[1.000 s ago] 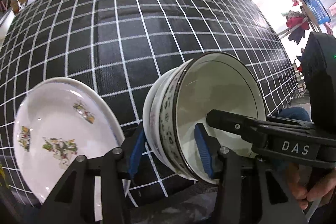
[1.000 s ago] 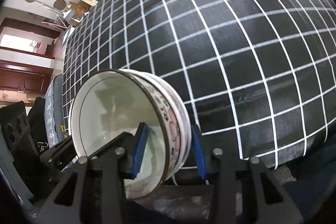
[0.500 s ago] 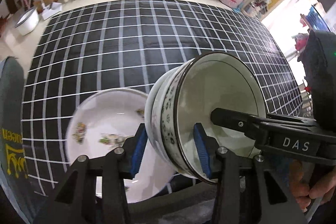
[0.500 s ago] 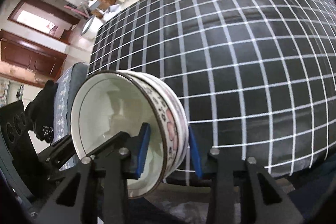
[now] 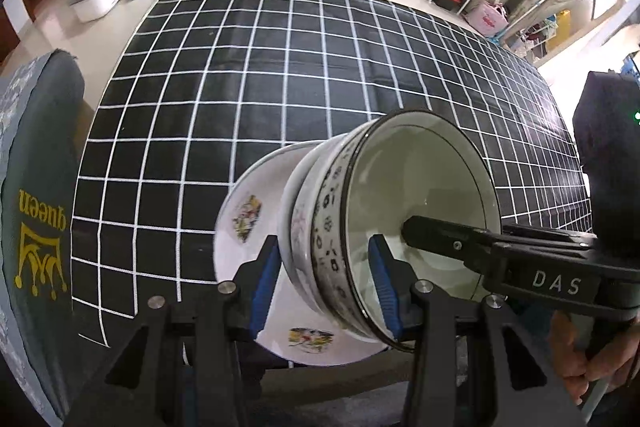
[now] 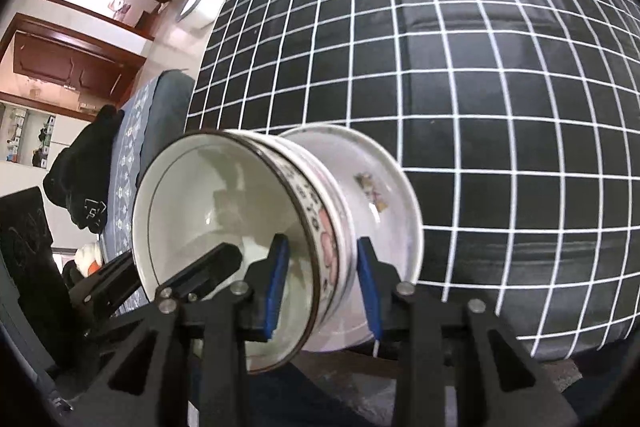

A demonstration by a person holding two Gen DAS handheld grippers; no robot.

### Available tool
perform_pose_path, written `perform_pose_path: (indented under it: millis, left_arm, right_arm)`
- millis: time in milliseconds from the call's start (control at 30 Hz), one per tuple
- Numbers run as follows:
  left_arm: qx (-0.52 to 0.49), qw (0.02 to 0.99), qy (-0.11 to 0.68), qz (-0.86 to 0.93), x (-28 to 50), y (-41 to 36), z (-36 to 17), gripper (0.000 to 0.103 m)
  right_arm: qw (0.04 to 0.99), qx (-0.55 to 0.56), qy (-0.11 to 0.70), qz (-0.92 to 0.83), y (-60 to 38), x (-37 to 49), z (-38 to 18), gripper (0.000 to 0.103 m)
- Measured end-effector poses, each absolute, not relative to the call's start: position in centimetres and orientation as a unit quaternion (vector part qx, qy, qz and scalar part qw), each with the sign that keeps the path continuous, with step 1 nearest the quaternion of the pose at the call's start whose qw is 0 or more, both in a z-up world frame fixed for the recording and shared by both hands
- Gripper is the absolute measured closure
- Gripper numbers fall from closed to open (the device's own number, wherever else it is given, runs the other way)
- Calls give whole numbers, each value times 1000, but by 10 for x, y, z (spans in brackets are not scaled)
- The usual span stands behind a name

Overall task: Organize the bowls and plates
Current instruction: 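Lift the nested bowls and carry them over the cartoon-print plate stack with both grippers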

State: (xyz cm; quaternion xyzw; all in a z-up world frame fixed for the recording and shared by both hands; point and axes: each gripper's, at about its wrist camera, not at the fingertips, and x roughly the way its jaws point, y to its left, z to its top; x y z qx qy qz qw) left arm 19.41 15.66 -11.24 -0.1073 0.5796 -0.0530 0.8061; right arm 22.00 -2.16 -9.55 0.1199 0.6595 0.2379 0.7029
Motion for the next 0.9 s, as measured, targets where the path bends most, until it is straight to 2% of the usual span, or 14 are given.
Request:
perform_pose_path:
  millis: [900]
  left_arm:
    - [-153, 790, 591, -58, 200, 172, -141, 61]
  right_arm:
    - [694, 106, 677, 221, -15, 229, -113, 65]
